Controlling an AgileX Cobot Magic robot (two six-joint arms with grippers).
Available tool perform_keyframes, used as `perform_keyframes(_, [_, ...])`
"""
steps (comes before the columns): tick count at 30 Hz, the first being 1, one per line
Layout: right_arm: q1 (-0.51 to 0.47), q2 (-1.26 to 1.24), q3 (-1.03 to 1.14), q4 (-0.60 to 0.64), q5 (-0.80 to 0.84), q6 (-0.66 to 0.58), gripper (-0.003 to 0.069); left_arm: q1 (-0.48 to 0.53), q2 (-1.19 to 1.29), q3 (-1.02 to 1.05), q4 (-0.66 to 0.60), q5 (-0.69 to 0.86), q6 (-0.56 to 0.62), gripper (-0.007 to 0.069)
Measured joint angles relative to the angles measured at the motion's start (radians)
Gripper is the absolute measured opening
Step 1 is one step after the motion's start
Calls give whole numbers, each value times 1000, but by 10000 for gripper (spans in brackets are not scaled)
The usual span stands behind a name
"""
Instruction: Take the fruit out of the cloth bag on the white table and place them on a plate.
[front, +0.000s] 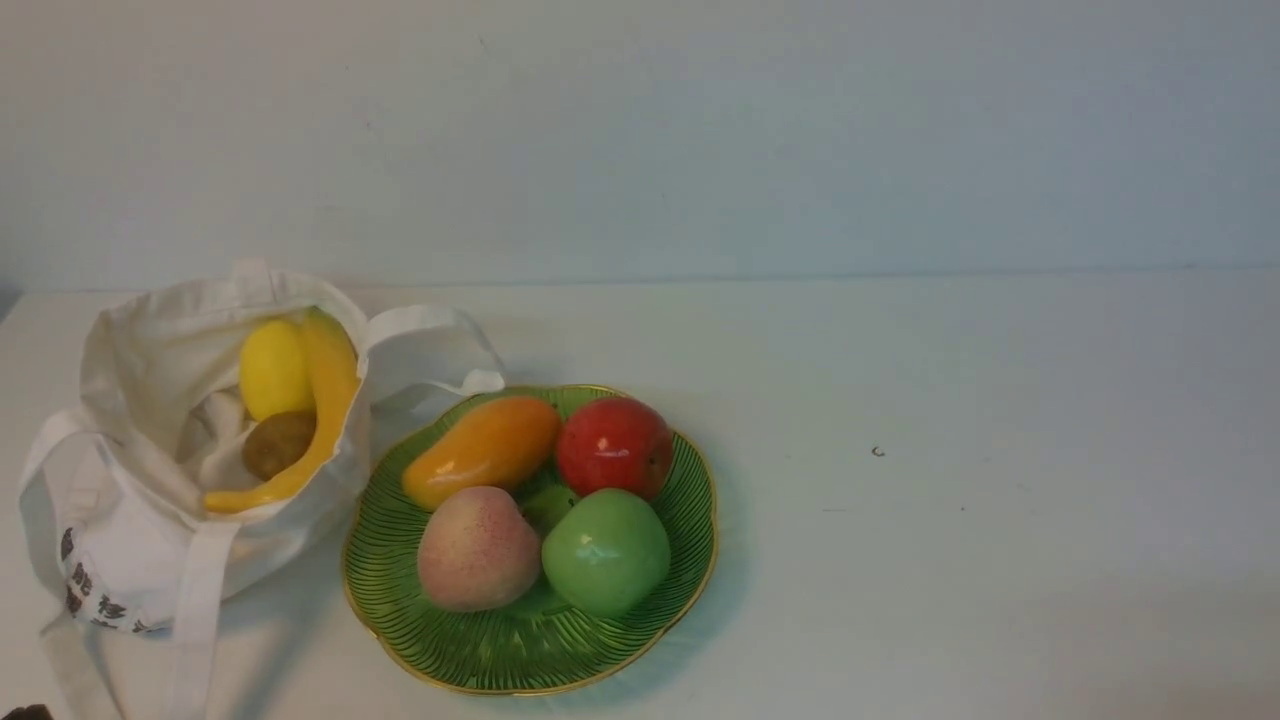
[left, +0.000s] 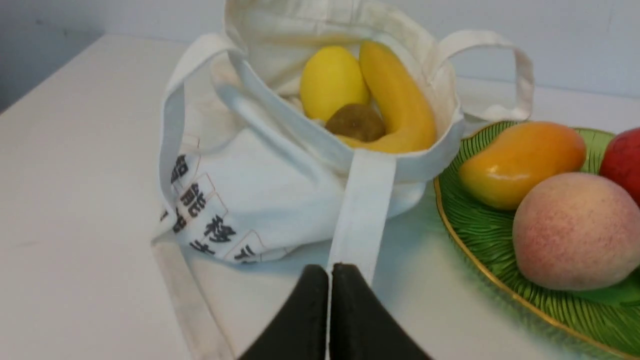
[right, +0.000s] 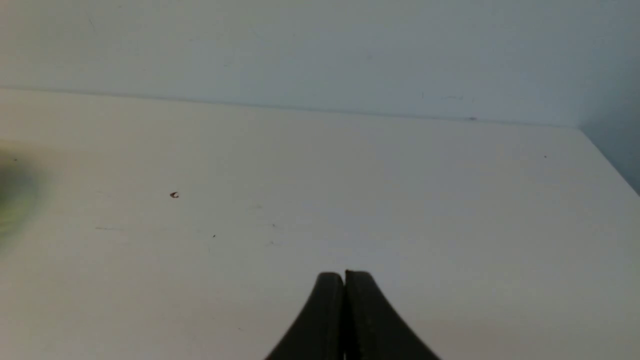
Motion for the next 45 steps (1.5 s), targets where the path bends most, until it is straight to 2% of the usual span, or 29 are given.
perform_keyframes(12, [0,0,0,0,1,0,-15,-82,0,2,-1,18,44,-8])
perform_keyframes(45, [0,0,0,0,1,0,-15,-85,0,2,-2,23,50,-8])
